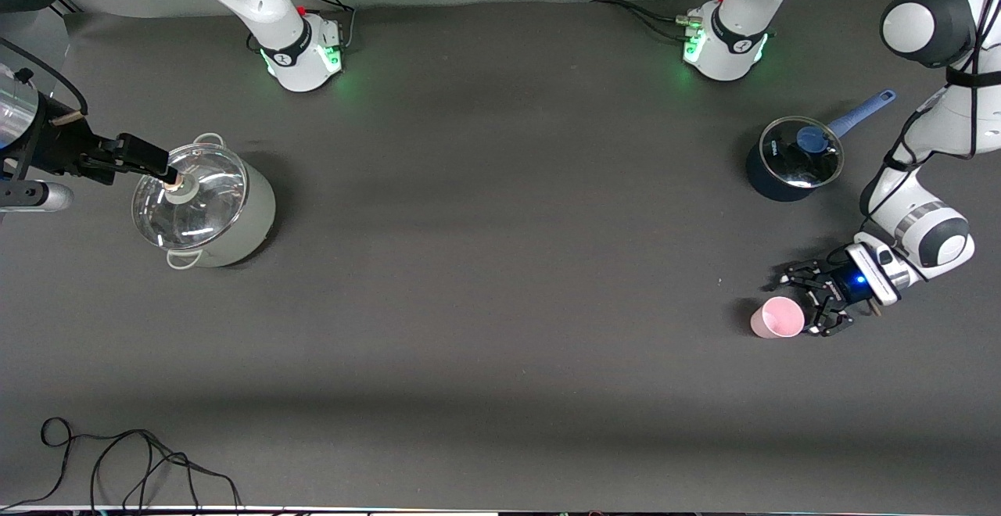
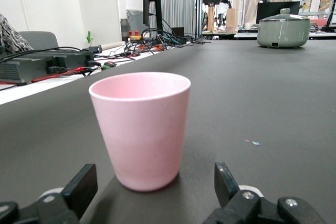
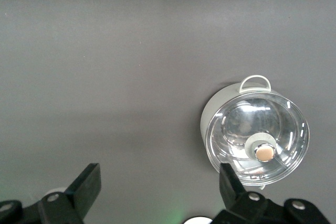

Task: Transfer pink cup from left to right arm
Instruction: 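Close the left gripper around the pink cup's rim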

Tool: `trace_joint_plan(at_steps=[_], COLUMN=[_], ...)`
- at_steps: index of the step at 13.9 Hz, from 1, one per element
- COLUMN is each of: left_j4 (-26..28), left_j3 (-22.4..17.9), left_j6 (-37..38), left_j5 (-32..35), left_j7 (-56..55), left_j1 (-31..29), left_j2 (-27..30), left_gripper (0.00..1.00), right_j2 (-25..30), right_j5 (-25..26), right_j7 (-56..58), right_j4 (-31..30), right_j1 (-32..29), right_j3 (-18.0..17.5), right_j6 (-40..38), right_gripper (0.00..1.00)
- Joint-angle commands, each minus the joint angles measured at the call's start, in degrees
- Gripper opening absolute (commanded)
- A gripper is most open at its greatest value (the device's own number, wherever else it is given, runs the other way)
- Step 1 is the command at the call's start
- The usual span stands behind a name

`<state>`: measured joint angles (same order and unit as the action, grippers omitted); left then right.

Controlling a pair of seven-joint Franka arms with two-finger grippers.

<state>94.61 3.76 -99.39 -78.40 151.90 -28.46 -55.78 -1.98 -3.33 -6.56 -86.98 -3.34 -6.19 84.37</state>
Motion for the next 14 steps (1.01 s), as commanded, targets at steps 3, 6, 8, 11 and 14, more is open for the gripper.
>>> trace_joint_plan(at_steps=[3, 6, 8, 11, 14], left_j4=[0.58, 0.93, 0.93, 1.37, 1.37], left_j3=[0.02, 0.81, 0.90, 0.90, 0.90], left_j6=[-2.46, -4.05, -4.49, -5.11, -5.28], left_j5=[-4.39, -5.36, -5.71, -6.77, -6.68], left_j7=[1.29, 1.29, 1.38, 1.38, 0.85], left_j1=[2.79, 3.41, 3.76, 4.55, 4.73], left_j2=[-0.03, -0.03, -0.03, 0.06, 0.76], left_gripper=[0.99, 0.99, 0.89, 0.47, 0.42], right_j2=[0.05, 0.05, 0.05, 0.05, 0.05], right_j5=[0.07, 0.07, 0.07, 0.07, 0.07], right_j7=[0.49, 0.49, 0.49, 0.49, 0.40], right_j4=[0.32, 0.32, 0.32, 0.32, 0.32], right_j1=[0.53, 0.53, 0.53, 0.53, 0.53], right_j3=[0.38, 0.38, 0.38, 0.38, 0.38], right_j6=[-0.53, -0.53, -0.53, -0.53, -0.53], right_gripper=[1.00, 1.00, 1.00, 1.00, 1.00])
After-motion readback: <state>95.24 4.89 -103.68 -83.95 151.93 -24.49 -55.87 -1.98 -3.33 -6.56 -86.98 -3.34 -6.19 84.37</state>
